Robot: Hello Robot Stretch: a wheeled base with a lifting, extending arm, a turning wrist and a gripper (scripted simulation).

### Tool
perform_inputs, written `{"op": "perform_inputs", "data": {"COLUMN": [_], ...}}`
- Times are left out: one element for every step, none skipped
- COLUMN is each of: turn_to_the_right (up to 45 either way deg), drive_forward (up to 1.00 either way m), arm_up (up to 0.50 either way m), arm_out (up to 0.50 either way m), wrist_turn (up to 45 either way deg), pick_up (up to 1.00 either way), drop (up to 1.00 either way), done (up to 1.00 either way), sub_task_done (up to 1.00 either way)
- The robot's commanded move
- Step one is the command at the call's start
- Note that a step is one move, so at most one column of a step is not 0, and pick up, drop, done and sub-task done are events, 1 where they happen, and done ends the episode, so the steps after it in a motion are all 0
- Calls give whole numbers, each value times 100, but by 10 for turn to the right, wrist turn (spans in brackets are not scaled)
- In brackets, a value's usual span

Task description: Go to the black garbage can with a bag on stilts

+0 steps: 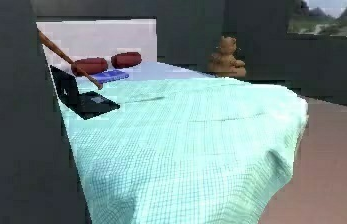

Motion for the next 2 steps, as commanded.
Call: {"op": "perform_inputs", "data": {"turn_to_the_right": [450,450], "drive_forward": [0,0], "arm_up": [0,0], "arm_out": [0,0], "wrist_turn": [0,0], "pick_up": [0,0], "drop": [0,0], "done": [0,0], "sub_task_done": [0,0]}}
